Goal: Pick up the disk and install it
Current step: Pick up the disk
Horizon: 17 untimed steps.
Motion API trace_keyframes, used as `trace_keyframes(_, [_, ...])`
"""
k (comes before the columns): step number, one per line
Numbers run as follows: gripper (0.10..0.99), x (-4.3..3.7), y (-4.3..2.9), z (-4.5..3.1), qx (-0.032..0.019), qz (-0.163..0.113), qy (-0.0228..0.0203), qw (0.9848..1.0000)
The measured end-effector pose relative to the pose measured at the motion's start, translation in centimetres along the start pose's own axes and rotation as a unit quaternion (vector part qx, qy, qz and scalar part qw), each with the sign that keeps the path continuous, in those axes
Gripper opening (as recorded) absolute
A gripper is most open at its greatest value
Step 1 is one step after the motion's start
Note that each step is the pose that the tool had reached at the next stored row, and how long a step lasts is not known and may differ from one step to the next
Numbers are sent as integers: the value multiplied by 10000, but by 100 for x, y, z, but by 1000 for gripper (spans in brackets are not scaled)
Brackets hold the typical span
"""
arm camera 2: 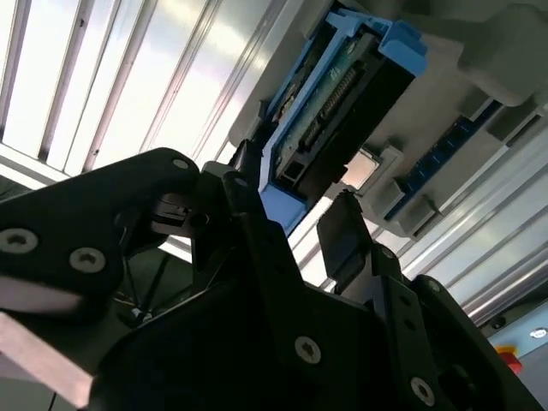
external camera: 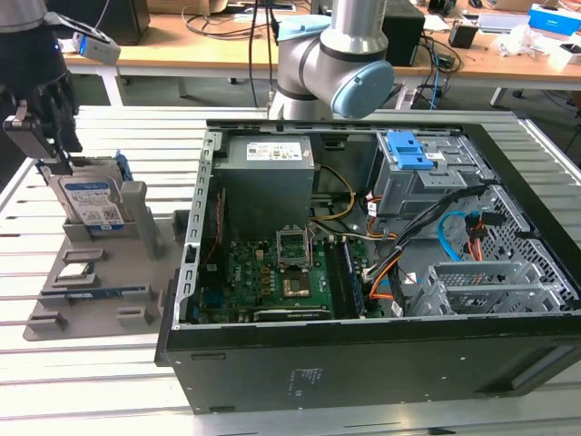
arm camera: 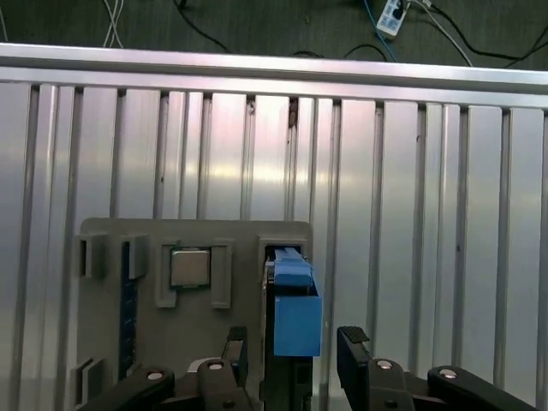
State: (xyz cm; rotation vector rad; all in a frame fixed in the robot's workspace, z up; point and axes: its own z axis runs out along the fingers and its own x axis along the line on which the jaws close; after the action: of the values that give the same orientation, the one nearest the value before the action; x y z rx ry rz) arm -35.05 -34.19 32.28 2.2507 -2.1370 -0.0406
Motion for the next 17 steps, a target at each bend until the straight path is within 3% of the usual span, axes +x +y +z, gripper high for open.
trace_keyframes(2, [541,-20,-11,41,1,-15,1,10000])
trace_keyframes(5, [541,-26,-19,167,0,-27,2,10000])
trace_keyframes(17, [541,-25,-66,413,-1,-48,20,10000])
